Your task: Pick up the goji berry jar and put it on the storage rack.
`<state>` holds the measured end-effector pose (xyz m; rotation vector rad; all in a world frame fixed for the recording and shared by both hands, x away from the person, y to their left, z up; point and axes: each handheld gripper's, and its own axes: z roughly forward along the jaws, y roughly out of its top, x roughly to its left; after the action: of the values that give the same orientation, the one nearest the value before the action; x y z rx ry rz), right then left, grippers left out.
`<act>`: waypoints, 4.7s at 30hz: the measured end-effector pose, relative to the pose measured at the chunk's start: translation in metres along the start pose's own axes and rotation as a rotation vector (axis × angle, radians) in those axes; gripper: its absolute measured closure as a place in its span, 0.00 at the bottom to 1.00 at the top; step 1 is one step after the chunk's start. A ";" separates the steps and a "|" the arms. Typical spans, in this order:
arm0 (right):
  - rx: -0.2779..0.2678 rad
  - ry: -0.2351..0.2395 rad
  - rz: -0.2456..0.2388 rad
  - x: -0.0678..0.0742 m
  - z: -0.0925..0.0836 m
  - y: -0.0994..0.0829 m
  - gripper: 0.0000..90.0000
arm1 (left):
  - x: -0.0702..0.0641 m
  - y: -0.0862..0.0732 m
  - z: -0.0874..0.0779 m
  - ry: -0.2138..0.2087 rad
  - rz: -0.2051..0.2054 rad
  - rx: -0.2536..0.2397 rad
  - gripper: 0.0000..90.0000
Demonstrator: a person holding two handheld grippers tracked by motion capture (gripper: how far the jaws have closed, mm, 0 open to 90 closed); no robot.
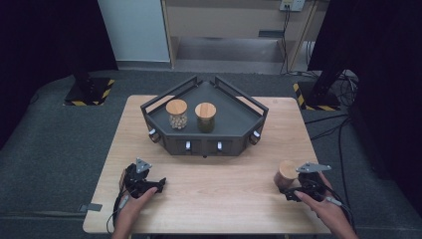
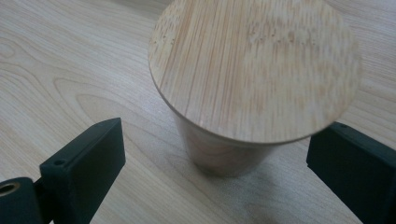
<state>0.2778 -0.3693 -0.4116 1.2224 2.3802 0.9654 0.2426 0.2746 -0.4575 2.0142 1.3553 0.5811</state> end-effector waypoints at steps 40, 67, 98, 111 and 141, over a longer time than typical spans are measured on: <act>-0.029 -0.090 -0.011 0.017 0.006 0.010 0.29 | 0.000 0.000 0.000 0.000 0.000 0.000 0.00; -0.057 -0.073 -0.100 0.044 -0.010 0.057 0.29 | 0.000 0.000 0.000 0.000 0.000 0.000 0.00; -0.060 -0.043 -0.192 0.064 -0.005 0.119 0.29 | 0.000 0.000 0.000 0.000 0.000 0.000 0.00; -0.067 -0.056 -0.209 0.069 -0.013 0.148 0.29 | 0.000 0.000 0.000 0.000 0.000 0.000 0.00; -0.074 -0.046 -0.210 0.073 -0.026 0.193 0.29 | 0.000 0.000 0.000 0.000 0.000 0.000 0.00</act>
<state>0.3371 -0.2418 -0.2580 0.9361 2.3578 0.9384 0.2426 0.2746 -0.4574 2.0141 1.3558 0.5807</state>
